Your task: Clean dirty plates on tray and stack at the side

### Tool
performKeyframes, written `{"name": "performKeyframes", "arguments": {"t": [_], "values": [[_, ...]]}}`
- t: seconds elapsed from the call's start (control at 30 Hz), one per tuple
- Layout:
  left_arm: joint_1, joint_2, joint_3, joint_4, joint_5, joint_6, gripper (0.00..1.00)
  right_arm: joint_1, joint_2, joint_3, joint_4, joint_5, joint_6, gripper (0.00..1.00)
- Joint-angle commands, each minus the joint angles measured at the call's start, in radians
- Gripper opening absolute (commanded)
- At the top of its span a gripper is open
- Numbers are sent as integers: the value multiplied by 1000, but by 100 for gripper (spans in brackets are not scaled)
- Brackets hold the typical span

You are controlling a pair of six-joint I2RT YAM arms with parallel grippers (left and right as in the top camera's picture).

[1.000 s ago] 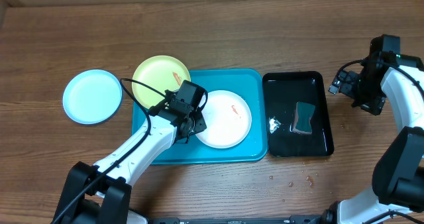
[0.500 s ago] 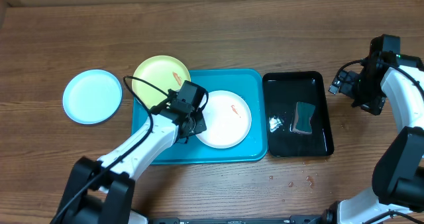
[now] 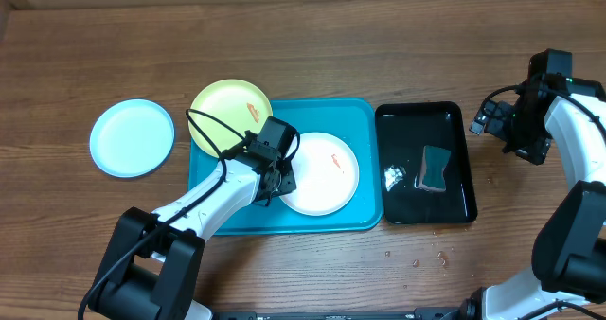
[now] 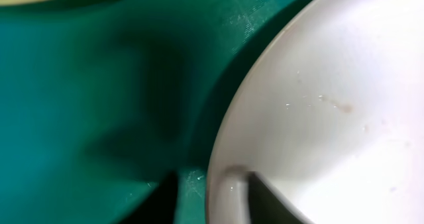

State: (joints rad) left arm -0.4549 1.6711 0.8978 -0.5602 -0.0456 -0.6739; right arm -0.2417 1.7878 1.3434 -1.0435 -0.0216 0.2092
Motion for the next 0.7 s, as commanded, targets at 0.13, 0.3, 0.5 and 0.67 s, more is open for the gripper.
{"name": "performKeyframes", "arguments": {"t": [0.13,0.3,0.5,0.67], "values": [[6,-12,14,-28,21,17,26,-2,-13,14,3,2,4,100],[12,-12,34,-54,43,18,18,-2,-13,14,3,2,4,100],[11,-12,68,-64,38,73,34,-2,-13,14,3,2,4,100],[11,-12,68,-64,38,72,25,-2,-13,14,3,2,4,100]]}}
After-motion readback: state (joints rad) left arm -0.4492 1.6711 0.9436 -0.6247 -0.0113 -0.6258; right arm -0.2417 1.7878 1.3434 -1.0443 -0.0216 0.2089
